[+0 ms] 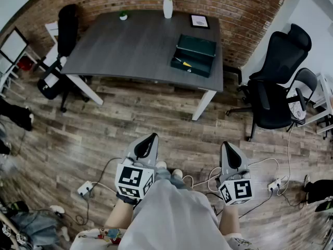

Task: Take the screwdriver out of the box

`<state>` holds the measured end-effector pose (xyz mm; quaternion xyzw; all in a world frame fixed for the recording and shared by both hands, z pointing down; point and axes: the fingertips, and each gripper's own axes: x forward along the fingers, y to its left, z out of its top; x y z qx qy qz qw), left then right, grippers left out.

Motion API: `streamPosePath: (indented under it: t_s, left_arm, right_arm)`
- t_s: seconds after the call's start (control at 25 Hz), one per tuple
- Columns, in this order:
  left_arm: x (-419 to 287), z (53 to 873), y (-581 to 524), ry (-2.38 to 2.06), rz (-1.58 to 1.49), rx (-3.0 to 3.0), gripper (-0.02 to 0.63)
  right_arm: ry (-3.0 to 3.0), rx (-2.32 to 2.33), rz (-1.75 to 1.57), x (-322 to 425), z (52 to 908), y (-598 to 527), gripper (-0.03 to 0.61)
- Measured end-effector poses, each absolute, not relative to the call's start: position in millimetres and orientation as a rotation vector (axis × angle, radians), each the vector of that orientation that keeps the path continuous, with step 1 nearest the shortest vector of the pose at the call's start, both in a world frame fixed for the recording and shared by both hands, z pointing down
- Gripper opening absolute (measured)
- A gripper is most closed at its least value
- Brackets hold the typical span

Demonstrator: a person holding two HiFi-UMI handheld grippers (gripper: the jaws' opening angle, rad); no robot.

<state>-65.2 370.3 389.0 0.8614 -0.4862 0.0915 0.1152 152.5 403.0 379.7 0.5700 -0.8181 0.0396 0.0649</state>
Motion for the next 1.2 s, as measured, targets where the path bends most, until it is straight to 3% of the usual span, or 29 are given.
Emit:
streamPosePath:
  t_s: [0.2,0.72,1.2]
  left_arm:
    - [-61.6,390.0,384.5,-1.46,0.253,2.529,0.02]
    - [-51.1,383.7,375.5,-1.499,0.213,2.525,0.086]
    - [-51.8,403.0,288.3,-1.43,0.239,2.53,0.129]
  right_arm:
    - [-2.503,1.687,0.082,154.4,378.3,416.0,0.003]
    - [-2.573,1.675,0.131,166.4,373.0,406.5,0.109]
    - [-2.547,1.644,0.188,154.8,391.7,325.0,0.132]
